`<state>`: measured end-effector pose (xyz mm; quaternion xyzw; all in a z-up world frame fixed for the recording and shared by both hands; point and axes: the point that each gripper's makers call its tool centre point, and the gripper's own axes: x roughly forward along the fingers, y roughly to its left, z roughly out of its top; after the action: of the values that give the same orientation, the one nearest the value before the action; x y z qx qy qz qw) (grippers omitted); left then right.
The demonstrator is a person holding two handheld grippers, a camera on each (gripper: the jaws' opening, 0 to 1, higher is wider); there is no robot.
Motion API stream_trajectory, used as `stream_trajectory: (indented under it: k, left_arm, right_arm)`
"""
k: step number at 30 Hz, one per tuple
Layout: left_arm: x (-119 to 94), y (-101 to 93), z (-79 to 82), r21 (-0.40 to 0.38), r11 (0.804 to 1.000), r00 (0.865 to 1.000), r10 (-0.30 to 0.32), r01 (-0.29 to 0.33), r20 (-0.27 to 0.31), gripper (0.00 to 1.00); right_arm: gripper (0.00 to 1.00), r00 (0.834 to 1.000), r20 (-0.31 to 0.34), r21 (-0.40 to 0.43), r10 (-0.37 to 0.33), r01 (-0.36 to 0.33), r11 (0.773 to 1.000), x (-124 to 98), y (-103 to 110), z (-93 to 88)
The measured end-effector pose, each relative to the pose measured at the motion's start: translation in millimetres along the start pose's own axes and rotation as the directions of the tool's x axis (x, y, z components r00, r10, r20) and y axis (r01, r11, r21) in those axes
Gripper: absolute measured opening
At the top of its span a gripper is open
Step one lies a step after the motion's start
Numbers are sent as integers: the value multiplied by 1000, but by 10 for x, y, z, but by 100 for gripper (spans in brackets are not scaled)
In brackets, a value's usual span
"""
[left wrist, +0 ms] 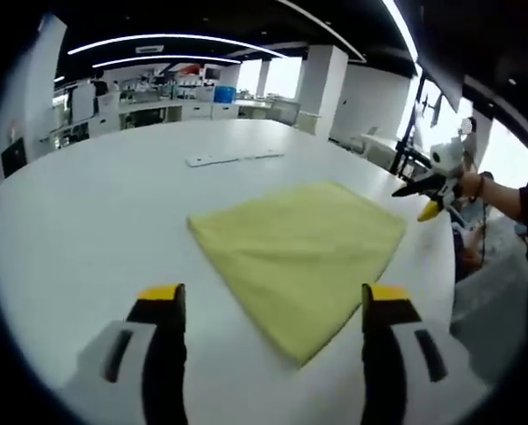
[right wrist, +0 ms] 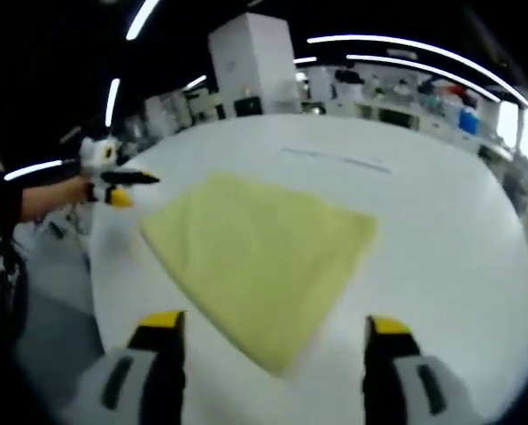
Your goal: Fold the garment on the visible template until the final outline fits inside the template.
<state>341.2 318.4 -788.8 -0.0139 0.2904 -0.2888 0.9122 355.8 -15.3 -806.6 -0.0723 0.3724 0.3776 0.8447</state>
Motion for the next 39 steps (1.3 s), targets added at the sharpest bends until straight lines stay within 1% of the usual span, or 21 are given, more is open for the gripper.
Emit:
stream_trajectory:
  k: [2, 3, 5, 7, 8, 10, 11, 14, 16, 17, 18, 20, 23, 24, 26, 30, 33, 37, 39]
  left_arm:
    - [-20, -21, -81, -18, 1000, 1000, -1, 1, -8, 71]
    - [-23, -37, -109, -22, 1000, 1000, -5, 5, -12, 68]
    - [-24, -69, -167, -30, 1000, 1000, -9, 9, -21, 64]
    - [-34, -134, -246, -27, 999, 999, -17, 16, -43, 60]
    - [-32, -121, -275, -28, 999, 999, -21, 20, -48, 58]
    - [-34, -142, -320, -38, 999, 998, -29, 27, -54, 53]
    - [-36, -160, -339, -44, 999, 998, -34, 31, -56, 50]
    - [-24, -147, -382, -52, 998, 997, -33, 29, -70, 46]
    - [-22, -133, -427, -65, 998, 996, -29, 24, -82, 41]
    - [-22, -131, -448, -73, 997, 996, -30, 23, -88, 38]
    - [-33, -144, -456, -85, 996, 995, -30, 22, -95, 33]
    - [-33, -167, -491, -106, 994, 994, -44, 34, -100, 27]
    - [-26, -152, -552, -115, 993, 993, -45, 32, -109, 24]
    - [-33, -169, -548, -119, 992, 992, -44, 31, -114, 23]
    - [-30, -180, -555, -131, 991, 992, -50, 35, -115, 21]
    - [-15, -188, -575, -149, 988, 992, -61, 43, -114, 15]
    - [-13, -196, -588, -154, 987, 991, -63, 44, -117, 13]
    - [-4, -198, -611, -154, 987, 990, -64, 45, -123, 6]
    - [1, -211, -621, -152, 987, 989, -70, 50, -129, 4]
  right_arm:
    - [72, 1000, -10, 6, -7, 8, 1000, -54, 17, -54]
    - [68, 1000, -9, 4, -9, 9, 1000, -43, 5, -64]
    - [65, 1000, -5, 6, -16, 16, 1000, -47, -14, -90]
    - [60, 1000, -6, 16, -15, 16, 1000, -43, -25, -124]
    - [58, 1000, -6, 21, -15, 15, 1000, -41, -28, -139]
    - [52, 1000, -12, 38, -17, 17, 999, -43, -17, -204]
    - [51, 1000, -13, 43, -18, 18, 999, -27, -54, -244]
    - [45, 1000, -9, 67, -17, 17, 998, -23, -30, -284]
    - [38, 1000, -2, 81, -15, 15, 997, 18, -66, -319]
    - [35, 1000, 2, 88, -15, 15, 996, 13, -37, -314]
    - [31, 1000, 7, 95, -17, 16, 995, 10, -29, -314]
    - [25, 1000, 15, 104, -16, 14, 994, 1, -21, -327]
    - [14, 1000, 12, 117, -25, 23, 993, -7, -53, -384]
    - [12, 999, 12, 120, -30, 28, 992, -7, -67, -392]
    - [10, 999, 22, 137, -31, 28, 990, -9, -80, -392]
    - [6, 999, 36, 151, -11, 6, 988, -14, -44, -382]
    - [1, 999, 46, 161, 1, -8, 987, -10, -47, -376]
    - [0, 999, 45, 150, 2, -9, 989, 5, -58, -377]
    - [0, 999, 38, 138, 6, -11, 990, 13, -53, -388]
